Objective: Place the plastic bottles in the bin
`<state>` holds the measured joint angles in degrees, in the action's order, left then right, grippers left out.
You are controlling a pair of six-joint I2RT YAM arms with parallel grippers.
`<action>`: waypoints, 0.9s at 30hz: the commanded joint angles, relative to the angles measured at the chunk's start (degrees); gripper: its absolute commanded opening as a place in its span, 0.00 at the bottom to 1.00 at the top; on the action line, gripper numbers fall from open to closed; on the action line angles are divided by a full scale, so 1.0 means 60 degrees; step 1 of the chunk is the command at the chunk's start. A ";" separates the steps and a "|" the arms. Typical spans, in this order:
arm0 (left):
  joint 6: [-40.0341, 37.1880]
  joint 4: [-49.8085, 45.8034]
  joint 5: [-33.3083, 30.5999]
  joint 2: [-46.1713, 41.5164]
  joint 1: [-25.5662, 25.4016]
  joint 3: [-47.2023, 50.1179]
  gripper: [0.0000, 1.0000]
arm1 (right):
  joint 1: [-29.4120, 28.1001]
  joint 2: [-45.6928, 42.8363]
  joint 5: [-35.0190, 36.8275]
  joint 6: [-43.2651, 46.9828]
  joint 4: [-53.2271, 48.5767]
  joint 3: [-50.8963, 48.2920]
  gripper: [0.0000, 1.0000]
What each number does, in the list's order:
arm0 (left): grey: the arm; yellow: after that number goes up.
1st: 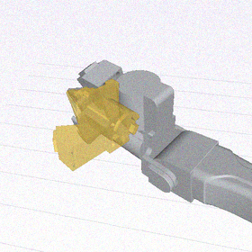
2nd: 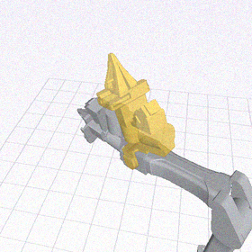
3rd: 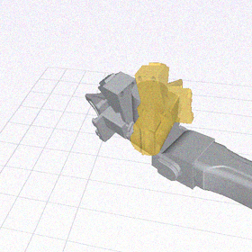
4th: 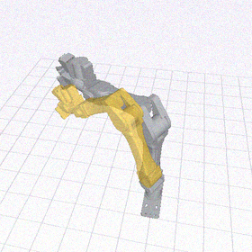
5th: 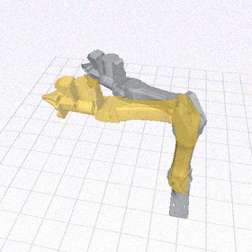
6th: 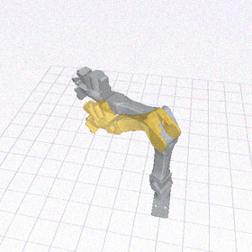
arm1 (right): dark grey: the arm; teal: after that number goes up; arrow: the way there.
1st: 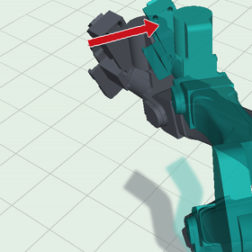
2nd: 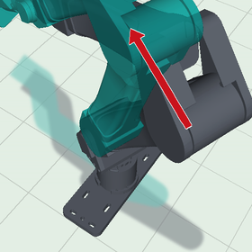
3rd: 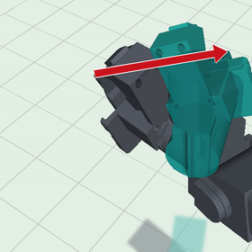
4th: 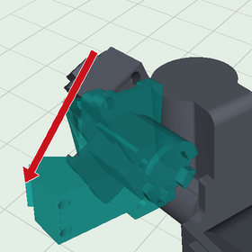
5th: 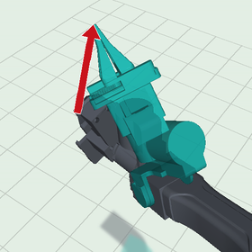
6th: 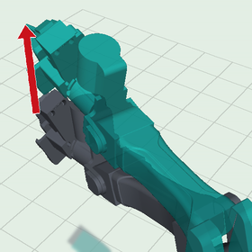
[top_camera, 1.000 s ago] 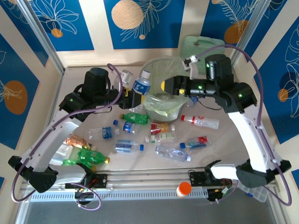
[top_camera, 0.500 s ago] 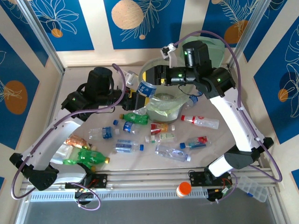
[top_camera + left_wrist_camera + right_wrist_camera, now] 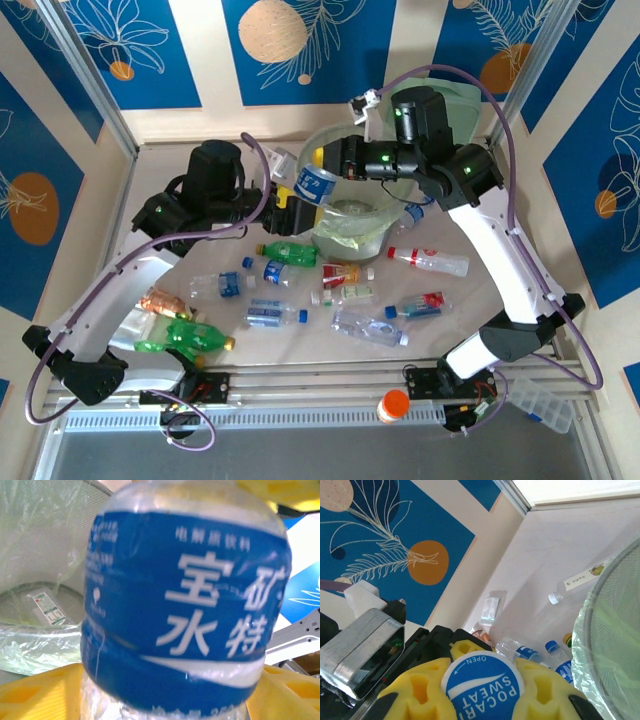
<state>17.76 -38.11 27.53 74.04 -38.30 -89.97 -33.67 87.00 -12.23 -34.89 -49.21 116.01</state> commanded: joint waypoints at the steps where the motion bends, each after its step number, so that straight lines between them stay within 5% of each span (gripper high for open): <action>1: -0.0037 0.0220 -0.1081 -0.0369 -0.0074 -0.0248 0.85 | 0.0476 -0.0237 0.0027 -0.0211 0.0371 0.0149 0.00; 13: -0.0042 -0.1065 -0.7590 -0.2350 -0.0032 0.0650 0.88 | 0.2406 0.1040 0.2250 0.0468 -0.0583 0.1215 0.00; 27: 0.0565 -0.1700 -0.9134 -0.3579 -0.0006 0.1890 0.88 | 0.1663 0.3352 0.3196 0.1767 -0.1638 0.1209 0.00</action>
<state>20.14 -47.09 -23.94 54.17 -38.39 -79.29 -22.00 106.19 6.13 -27.03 -56.90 123.61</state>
